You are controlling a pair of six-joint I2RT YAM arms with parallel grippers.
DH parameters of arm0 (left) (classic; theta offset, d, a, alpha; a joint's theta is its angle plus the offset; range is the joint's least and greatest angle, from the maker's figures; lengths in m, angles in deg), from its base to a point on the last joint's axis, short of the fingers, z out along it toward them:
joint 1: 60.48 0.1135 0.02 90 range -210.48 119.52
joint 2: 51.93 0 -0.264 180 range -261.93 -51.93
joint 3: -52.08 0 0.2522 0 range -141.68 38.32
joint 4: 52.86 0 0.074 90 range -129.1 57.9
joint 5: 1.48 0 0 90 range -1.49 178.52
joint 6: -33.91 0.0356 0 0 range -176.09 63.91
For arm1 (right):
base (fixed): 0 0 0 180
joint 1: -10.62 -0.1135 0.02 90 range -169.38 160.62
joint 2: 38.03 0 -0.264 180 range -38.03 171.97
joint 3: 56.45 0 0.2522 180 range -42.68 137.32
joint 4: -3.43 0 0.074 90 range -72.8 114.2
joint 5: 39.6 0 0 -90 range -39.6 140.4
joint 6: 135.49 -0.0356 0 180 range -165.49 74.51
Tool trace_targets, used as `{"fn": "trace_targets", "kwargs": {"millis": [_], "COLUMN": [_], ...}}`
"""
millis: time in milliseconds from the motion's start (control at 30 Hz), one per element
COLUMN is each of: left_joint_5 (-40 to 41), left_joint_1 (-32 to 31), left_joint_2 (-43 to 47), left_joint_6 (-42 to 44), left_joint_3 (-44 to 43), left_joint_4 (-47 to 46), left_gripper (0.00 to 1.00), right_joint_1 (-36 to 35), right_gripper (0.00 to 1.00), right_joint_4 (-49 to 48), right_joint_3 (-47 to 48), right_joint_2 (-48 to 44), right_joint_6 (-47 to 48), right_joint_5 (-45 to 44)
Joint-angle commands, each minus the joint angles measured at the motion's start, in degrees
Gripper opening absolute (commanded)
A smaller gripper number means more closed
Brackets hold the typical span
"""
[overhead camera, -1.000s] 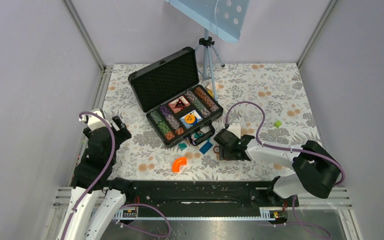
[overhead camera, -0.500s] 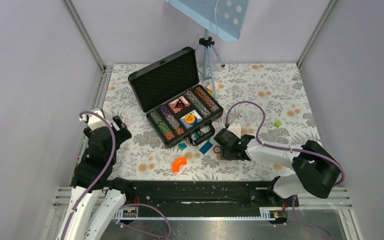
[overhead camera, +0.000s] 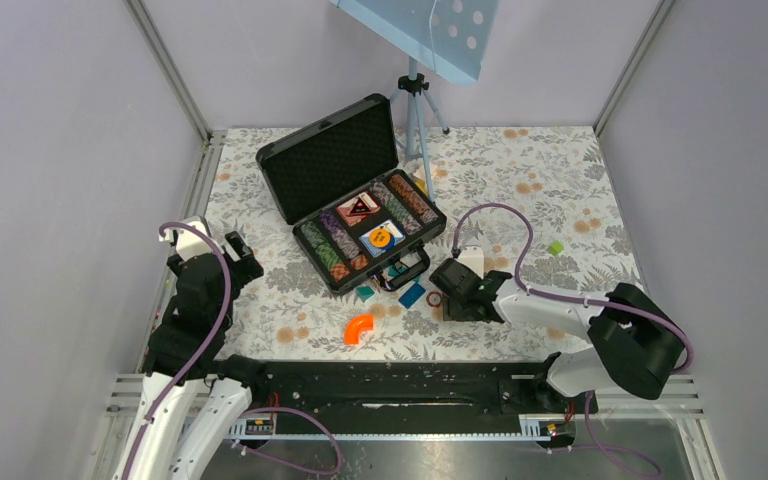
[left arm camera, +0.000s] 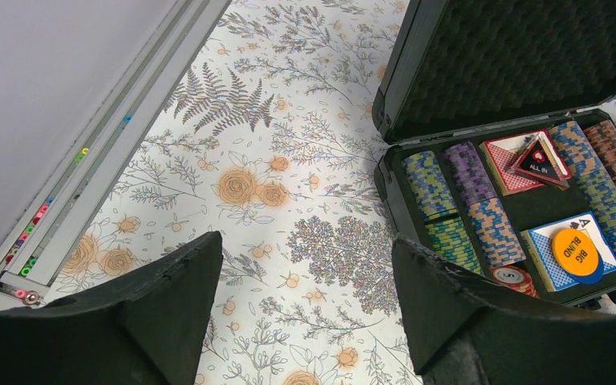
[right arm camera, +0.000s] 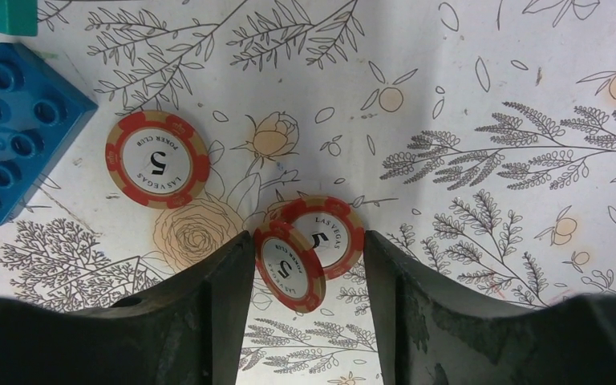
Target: Pack up texas hold em set
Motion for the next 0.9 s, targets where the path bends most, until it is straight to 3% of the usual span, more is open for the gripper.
{"fn": "trace_targets", "kwargs": {"millis": [0,767,867], "left_joint_5": [-0.8,-0.8,-0.8], "left_joint_1": [0.2,0.2,0.2], "left_joint_2": [-0.3,-0.2,-0.2], "left_joint_6": [0.8,0.8,0.8], "left_joint_3": [0.2,0.2,0.2], "left_joint_4": [-2.9,-2.9,-2.9], "left_gripper": [0.77,0.77,0.77], "right_joint_1": [0.5,0.5,0.5], "right_gripper": [0.58,0.55,0.59], "right_joint_4": [3.6,4.3,4.2], "right_joint_3": [-1.0,0.6,0.8], "right_joint_2": [-1.5,-2.3,-2.2], "right_joint_6": [-0.7,-0.4,-0.4], "right_joint_5": [-0.7,-1.0,-1.0]}}
